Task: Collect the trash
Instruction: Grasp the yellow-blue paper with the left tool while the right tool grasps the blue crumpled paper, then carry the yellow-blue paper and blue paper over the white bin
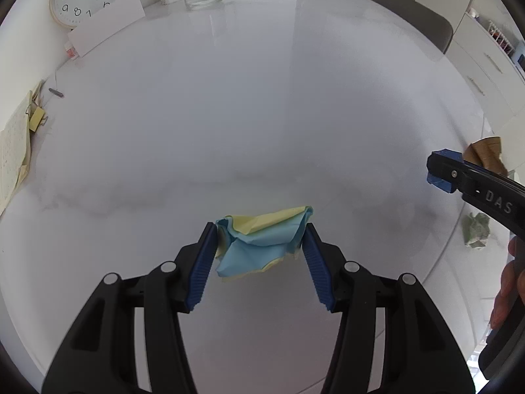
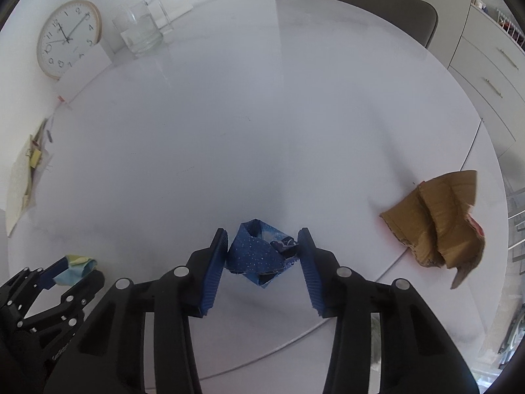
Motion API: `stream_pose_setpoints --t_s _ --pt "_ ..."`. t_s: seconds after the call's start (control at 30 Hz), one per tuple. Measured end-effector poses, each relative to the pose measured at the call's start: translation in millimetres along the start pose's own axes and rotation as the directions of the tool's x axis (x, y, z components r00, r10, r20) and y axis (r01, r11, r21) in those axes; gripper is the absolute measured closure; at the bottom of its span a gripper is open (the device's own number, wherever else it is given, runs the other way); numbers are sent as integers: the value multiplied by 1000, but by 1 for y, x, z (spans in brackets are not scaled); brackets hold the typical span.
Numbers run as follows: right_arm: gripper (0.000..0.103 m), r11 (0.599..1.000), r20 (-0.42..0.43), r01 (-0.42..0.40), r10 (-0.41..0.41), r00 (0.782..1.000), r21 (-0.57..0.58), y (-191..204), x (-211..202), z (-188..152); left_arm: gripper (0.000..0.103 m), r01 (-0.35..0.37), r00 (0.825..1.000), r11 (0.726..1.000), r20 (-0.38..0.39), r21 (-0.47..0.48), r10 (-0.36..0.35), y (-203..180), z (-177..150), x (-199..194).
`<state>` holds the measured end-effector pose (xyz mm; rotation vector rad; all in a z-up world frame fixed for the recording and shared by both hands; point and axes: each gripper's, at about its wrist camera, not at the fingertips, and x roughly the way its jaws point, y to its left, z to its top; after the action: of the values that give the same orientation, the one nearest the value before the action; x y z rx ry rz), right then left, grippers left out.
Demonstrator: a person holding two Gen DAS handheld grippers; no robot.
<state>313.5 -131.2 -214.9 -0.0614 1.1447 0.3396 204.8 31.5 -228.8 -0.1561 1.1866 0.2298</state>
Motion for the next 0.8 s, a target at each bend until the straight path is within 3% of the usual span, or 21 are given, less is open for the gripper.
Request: stream_pose_setpoints --t_s 0.2,0.4,0.5,0.8 --pt "58 1000 62 -25 24 998 18 -19 -61 -27 51 34 998 999 51 40 -36 -5 -16 -45" --pt "58 996 86 36 -44 995 84 -54 -122 -88 51 80 993 988 72 134 -90 -32 -34 -84" --pt "58 987 86 73 -86 993 143 -75 -143 -117 51 126 988 973 66 195 -142 -52 -42 -92" --pt "58 926 66 174 -208 976 335 -148 -194 -201 51 229 968 892 2 389 -249 -140 -84 -117"
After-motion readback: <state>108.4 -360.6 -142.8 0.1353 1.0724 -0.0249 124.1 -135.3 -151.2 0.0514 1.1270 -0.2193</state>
